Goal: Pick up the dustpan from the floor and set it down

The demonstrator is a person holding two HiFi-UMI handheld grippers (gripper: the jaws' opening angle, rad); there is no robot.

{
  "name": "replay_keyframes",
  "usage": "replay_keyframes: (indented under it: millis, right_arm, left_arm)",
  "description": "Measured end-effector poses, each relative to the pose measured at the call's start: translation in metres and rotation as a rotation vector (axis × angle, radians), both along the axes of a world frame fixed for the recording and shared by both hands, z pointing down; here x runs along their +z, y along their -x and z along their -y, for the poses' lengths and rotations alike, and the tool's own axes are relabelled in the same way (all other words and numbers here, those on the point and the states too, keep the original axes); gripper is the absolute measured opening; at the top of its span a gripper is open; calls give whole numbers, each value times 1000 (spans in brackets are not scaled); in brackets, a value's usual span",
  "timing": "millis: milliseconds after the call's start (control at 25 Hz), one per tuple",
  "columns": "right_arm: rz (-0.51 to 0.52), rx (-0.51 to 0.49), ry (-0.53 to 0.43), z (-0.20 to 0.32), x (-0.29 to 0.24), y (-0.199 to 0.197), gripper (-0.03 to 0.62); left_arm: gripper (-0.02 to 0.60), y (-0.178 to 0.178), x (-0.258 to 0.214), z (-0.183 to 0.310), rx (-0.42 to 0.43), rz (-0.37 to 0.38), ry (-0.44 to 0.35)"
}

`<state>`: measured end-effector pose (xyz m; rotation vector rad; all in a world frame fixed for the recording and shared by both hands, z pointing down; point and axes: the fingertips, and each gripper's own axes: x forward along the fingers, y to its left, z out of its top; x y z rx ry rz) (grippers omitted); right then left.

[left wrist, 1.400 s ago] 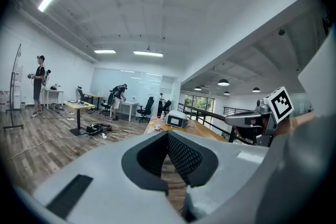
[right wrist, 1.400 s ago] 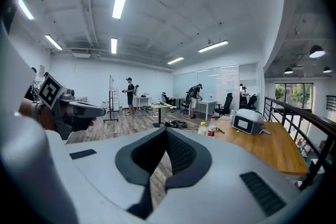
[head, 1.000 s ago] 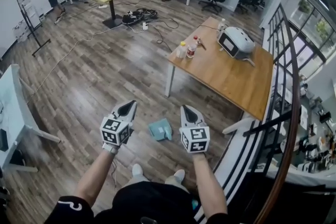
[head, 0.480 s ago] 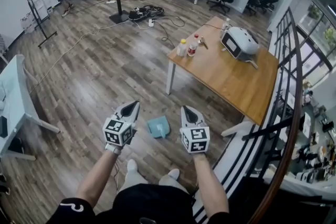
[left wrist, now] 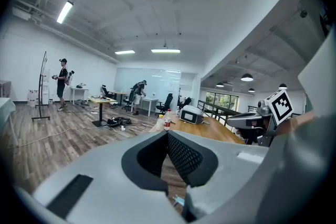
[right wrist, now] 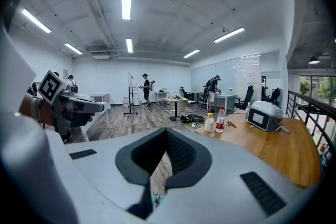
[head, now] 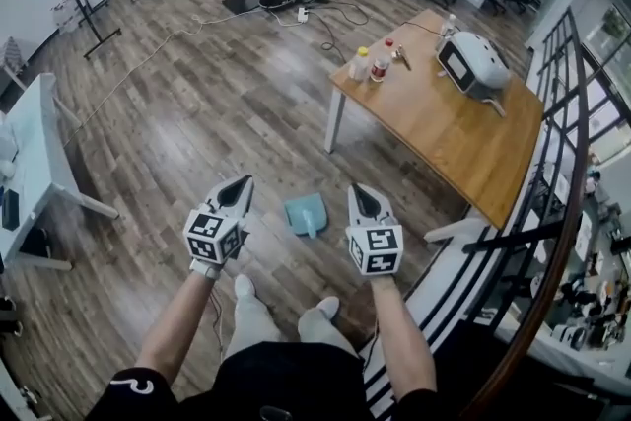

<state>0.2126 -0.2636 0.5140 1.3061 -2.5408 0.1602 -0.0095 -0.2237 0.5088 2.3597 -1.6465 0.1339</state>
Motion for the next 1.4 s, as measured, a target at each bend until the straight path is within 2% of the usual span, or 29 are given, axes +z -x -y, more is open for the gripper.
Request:
replay_keyframes:
  millis: [360, 680, 720, 760, 800, 1120, 1400]
  right_arm:
    - [8, -18, 24, 16, 43, 15, -11]
    - [-5, -16, 94, 19, 129, 46, -9]
    - [-7, -14, 107, 19, 142, 49, 6]
    - [-12, -11, 120, 20, 155, 52, 68]
    - [-18, -8, 134, 20, 169, 55, 99]
    - [-71, 15, 185, 25, 265, 82, 225]
    - [-135, 55, 292, 18, 355, 90, 261]
  left_arm:
    - [-2, 29, 46, 1, -23, -13, 40]
    - [-2, 52, 111, 11, 5, -37, 69]
    - [-2, 52, 120, 12, 14, -39, 72]
    - [-2, 52, 130, 13, 25, -39, 74]
    - [-2, 52, 140, 15, 37, -37, 74]
    - [-2, 48, 209, 29, 111, -38, 76]
    - [-2, 41, 262, 45, 181, -45, 98]
